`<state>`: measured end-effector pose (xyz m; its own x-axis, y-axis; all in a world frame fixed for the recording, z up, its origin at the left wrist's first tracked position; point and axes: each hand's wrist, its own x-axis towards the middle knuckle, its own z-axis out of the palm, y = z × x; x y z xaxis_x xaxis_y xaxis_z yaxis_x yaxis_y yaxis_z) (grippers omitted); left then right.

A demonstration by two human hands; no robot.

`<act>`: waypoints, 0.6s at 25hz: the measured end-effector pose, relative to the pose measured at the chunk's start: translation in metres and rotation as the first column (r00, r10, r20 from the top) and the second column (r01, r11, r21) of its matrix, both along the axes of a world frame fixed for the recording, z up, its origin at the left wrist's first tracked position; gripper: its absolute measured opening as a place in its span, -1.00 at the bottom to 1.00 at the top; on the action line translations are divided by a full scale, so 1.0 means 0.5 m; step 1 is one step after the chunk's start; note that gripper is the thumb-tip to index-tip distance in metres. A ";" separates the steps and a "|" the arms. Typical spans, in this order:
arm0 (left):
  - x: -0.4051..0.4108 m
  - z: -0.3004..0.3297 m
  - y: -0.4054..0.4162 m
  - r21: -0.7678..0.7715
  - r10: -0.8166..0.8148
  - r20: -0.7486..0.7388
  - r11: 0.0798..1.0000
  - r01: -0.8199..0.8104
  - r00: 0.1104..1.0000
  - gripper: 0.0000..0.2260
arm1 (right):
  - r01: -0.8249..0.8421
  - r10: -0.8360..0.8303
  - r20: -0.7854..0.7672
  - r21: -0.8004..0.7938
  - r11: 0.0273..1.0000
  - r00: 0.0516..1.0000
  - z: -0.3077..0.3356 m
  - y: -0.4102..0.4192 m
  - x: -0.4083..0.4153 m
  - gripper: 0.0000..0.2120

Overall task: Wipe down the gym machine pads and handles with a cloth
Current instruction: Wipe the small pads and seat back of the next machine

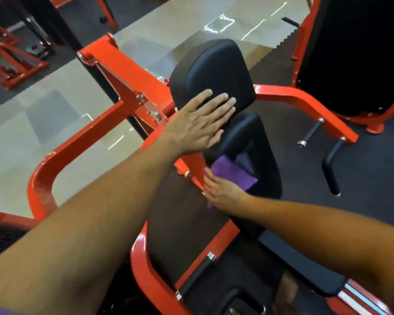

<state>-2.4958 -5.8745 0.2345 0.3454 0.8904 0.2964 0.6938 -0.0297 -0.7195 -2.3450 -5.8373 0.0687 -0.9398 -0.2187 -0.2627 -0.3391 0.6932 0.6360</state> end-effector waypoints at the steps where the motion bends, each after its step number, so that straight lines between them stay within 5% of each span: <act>1: -0.006 -0.010 -0.001 0.016 -0.014 0.009 1.000 0.014 1.000 -0.50 | -0.004 0.005 0.070 -0.007 1.000 0.998 -0.054 -0.022 0.026 -0.55; 5: -0.014 -0.019 0.002 0.066 -0.025 -0.026 0.997 0.026 0.999 -0.50 | 0.011 -0.008 0.205 -0.013 1.000 0.979 -0.114 -0.042 0.073 -0.62; 9: -0.002 -0.011 -0.003 0.023 0.031 -0.008 0.999 -0.031 0.999 -0.49 | -0.106 0.084 -0.173 -0.119 0.987 0.981 -0.001 -0.001 0.020 -0.58; 11: 0.004 -0.009 -0.004 0.026 0.028 -0.016 0.999 -0.028 0.999 -0.49 | -0.137 0.072 -0.261 -0.244 0.960 0.963 0.016 0.032 0.014 -0.73; 15: 0.022 -0.005 -0.014 0.015 0.071 -0.068 0.997 -0.070 0.995 -0.51 | 0.088 -0.109 -0.004 -0.550 0.830 0.994 -0.094 0.000 0.093 -0.69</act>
